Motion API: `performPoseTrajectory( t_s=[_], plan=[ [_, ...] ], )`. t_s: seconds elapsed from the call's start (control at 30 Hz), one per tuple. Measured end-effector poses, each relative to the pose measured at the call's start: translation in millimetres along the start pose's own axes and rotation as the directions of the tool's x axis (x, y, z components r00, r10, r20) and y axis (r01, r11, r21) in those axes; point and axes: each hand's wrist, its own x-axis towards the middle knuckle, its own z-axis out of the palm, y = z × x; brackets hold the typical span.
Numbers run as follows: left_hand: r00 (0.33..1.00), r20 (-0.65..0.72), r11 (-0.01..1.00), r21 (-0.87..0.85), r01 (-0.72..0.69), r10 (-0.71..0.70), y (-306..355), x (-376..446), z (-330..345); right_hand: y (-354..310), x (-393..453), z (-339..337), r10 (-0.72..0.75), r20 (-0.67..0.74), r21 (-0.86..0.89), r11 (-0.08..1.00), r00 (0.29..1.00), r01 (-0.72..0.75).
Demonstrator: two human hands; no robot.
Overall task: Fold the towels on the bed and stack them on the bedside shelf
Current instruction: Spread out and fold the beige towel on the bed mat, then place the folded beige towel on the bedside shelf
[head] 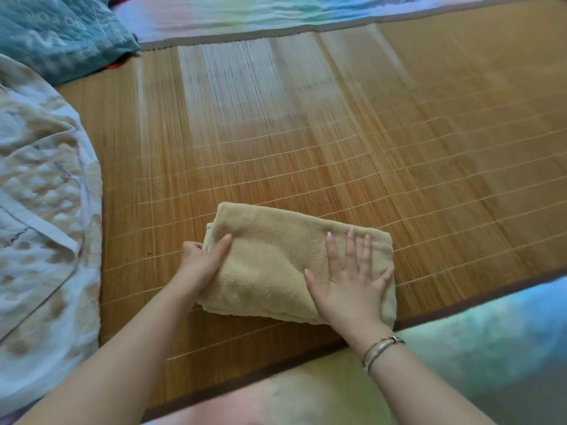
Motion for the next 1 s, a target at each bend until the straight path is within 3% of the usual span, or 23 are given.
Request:
performPoseTrajectory(
  t_s=[0.13,0.23,0.37,0.43,0.57,0.73,0.8,0.87,1.0],
  plan=[
    [0.981,0.168,0.988,-0.104,0.111,-0.092,6,-13,-6,5,9,2,-0.022,0.027,-0.007,1.000,0.999,0.022],
    [0.919,0.369,0.965,-0.158,0.208,-0.137,13,-21,-16,6,9,-5,-0.041,0.083,-0.032,0.999,0.996,0.044],
    [0.944,0.322,0.980,-0.148,0.130,-0.077,14,-56,-25,10,-2,-27,-0.076,0.183,-0.032,0.996,0.980,0.083],
    [0.962,0.272,0.985,-0.173,0.018,0.030,18,-90,-32,6,-8,-51,-0.126,0.213,-0.025,0.991,0.969,0.134],
    [0.974,0.093,0.942,-0.288,-0.171,0.205,22,-178,-69,-30,-28,-122,-0.368,0.213,0.040,0.929,0.905,0.369],
    [0.928,-0.218,0.841,-0.396,-0.368,0.303,24,-278,-143,-118,-83,-199,-0.604,0.139,0.147,0.797,0.785,0.586],
    [0.882,-0.363,0.804,-0.402,-0.438,0.299,19,-317,-178,-155,-109,-221,-0.696,0.099,0.212,0.713,0.711,0.668],
    [0.822,-0.501,0.739,-0.440,-0.511,0.270,2,-362,-223,-199,-146,-247,-0.810,0.045,0.270,0.574,0.585,0.773],
    [0.761,-0.622,0.634,-0.516,-0.576,0.184,-45,-456,-292,-279,-224,-286,-0.934,-0.056,0.423,0.298,0.353,0.856]
  ],
)
